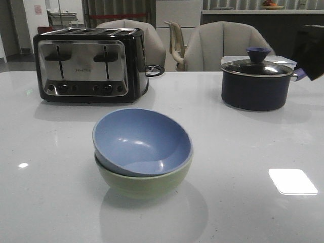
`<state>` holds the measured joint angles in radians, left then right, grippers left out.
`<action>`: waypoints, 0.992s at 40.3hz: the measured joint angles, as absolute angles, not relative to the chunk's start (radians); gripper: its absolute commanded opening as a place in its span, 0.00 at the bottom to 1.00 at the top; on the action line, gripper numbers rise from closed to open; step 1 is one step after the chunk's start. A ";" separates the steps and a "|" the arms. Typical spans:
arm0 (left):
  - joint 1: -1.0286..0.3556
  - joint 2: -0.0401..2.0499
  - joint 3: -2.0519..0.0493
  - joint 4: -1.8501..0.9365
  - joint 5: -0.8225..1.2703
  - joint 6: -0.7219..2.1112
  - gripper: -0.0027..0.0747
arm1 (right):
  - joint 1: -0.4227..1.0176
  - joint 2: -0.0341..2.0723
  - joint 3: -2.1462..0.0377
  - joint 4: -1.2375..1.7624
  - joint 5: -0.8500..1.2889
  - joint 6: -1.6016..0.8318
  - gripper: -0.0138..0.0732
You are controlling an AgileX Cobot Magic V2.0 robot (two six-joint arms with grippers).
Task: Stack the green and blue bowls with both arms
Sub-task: 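Release the blue bowl and raise the left gripper away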
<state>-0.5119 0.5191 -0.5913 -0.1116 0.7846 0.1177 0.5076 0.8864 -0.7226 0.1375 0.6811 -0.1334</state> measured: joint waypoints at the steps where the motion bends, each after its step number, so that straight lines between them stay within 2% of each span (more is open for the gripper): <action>1: -0.512 0.519 -0.590 -0.112 0.783 0.117 0.64 | 0.508 0.886 -0.723 0.137 0.683 -0.133 0.45; 6: -0.512 0.519 -0.590 -0.109 0.783 0.113 0.49 | 0.508 0.886 -0.723 0.137 0.688 -0.133 0.29; 11: -0.512 0.519 -0.590 -0.109 0.781 0.110 0.32 | 0.508 0.886 -0.723 0.137 0.690 -0.133 0.20; 17: -0.512 0.519 -0.590 -0.109 0.781 0.110 0.16 | 0.508 0.886 -0.723 0.137 0.690 -0.133 0.20; 40: -0.512 0.517 -0.590 -0.107 0.781 0.110 0.16 | 0.508 0.886 -0.723 0.137 0.690 -0.133 0.20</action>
<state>-0.5119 0.5168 -0.5898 -0.1075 0.7813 0.1103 0.5076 0.8864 -0.7226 0.1375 0.6896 -0.1334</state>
